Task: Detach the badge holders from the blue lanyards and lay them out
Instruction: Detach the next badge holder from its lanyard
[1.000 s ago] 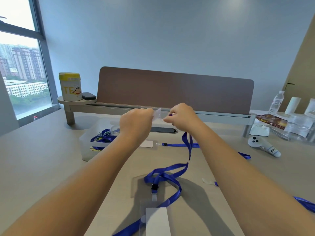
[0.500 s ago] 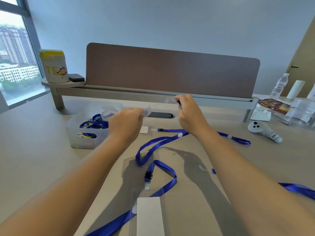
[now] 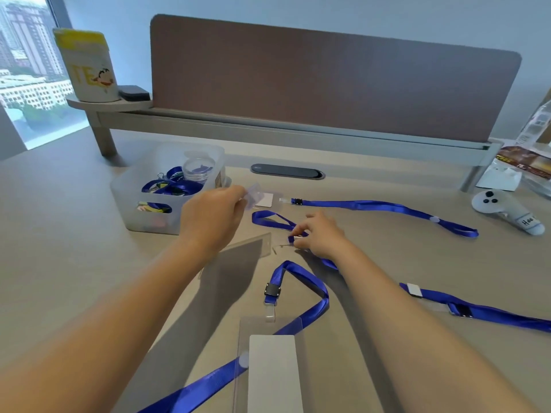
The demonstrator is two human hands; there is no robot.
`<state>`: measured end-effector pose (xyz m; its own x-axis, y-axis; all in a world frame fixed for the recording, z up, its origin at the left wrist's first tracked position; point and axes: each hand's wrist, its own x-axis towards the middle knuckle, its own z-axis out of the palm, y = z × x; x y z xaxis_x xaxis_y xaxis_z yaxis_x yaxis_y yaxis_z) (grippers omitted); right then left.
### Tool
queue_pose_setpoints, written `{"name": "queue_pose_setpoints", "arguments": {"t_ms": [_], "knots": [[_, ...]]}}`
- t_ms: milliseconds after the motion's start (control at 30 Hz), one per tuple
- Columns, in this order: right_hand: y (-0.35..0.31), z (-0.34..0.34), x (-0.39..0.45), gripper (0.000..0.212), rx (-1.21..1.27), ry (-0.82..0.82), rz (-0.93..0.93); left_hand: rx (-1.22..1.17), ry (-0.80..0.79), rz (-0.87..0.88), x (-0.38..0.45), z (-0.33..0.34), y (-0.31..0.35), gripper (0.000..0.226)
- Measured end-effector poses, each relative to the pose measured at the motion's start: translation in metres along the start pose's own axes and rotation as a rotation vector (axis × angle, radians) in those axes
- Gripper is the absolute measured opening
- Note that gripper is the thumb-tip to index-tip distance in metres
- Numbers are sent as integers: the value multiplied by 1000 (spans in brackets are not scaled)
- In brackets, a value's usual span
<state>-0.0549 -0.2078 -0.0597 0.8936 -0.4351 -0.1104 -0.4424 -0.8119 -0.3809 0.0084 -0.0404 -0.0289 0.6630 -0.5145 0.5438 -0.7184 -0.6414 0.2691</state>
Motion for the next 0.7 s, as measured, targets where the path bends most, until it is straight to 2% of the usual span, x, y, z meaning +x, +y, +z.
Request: {"name": "queue_pose_setpoints", "arguments": {"t_ms": [67,167,267,367,433,600,700], "knots": [[1,8,4,35,-28,-15,-7,-8,-10,-11,0,2,-4,31],[0,14,6,48,-36,60,-12,-24,-23,-28,-2,4,-11,31],[-2,14,8,60,56,92,89,-47,-26,-50,-5,1,-16,31],[-6,13,9,34,-7,40,180,-54,-23,-79,-8,-6,-21,31],[-10,13,9,25,-26,25,181,-59,-17,-108,-10,-13,-27,30],[-44,-9,3,6,214,166,84,-103,33,-229,-14,-35,-49,28],[-79,-28,3,15,315,278,37,-123,62,-282,-14,-51,-66,29]]}}
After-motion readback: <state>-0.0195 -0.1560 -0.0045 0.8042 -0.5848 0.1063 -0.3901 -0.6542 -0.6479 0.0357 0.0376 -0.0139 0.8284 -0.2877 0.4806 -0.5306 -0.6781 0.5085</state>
